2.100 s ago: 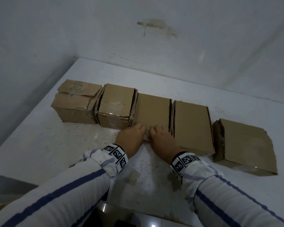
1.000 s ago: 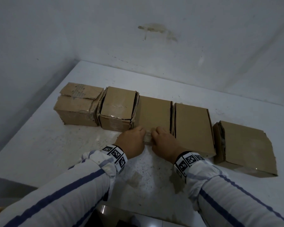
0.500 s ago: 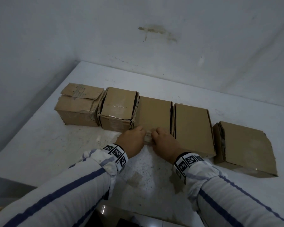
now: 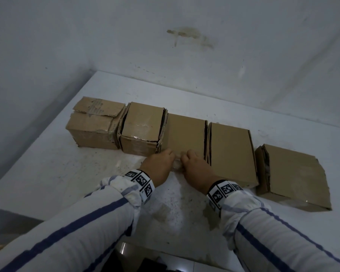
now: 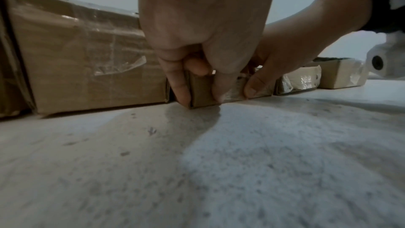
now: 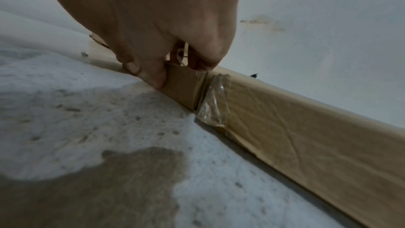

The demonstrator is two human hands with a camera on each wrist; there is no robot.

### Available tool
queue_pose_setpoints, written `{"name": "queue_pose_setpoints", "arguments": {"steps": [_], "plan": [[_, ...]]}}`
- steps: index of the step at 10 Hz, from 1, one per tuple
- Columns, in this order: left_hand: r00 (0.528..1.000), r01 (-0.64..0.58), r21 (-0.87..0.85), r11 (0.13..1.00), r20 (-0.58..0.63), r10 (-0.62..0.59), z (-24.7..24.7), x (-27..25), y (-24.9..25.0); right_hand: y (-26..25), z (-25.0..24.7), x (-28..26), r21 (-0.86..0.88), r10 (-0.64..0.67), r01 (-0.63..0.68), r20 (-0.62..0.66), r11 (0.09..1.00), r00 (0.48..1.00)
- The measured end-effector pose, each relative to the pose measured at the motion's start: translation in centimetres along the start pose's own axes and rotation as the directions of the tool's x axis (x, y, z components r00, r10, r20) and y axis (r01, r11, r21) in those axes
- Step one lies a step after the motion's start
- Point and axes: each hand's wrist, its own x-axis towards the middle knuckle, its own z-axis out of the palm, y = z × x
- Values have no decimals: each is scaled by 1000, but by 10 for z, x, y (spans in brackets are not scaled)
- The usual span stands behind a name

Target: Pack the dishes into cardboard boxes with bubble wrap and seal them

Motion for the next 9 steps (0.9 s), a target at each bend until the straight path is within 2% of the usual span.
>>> {"name": "queue_pose_setpoints", "arguments": {"steps": [2, 3, 5, 8, 9], "plan": [[997, 19, -133, 991, 73, -10, -8, -5, -9, 15, -15, -2, 189, 27, -39, 66, 981, 997], [998, 60, -144, 988, 41, -55, -11, -6, -9, 20, -19, -5, 269, 77, -72, -6, 961, 997], [995, 96, -145, 985, 37, -92, -13, -6, -5, 10, -13, -8, 261, 129, -105, -75, 960, 989], [996, 93, -137, 986, 18, -91, -15, -7, 0, 7, -12, -10, 237, 139, -118, -71, 964, 988], [996, 79, -145, 986, -39, -85, -22, -5, 5, 9, -14, -8, 241, 149, -128, -74, 962, 986]]}}
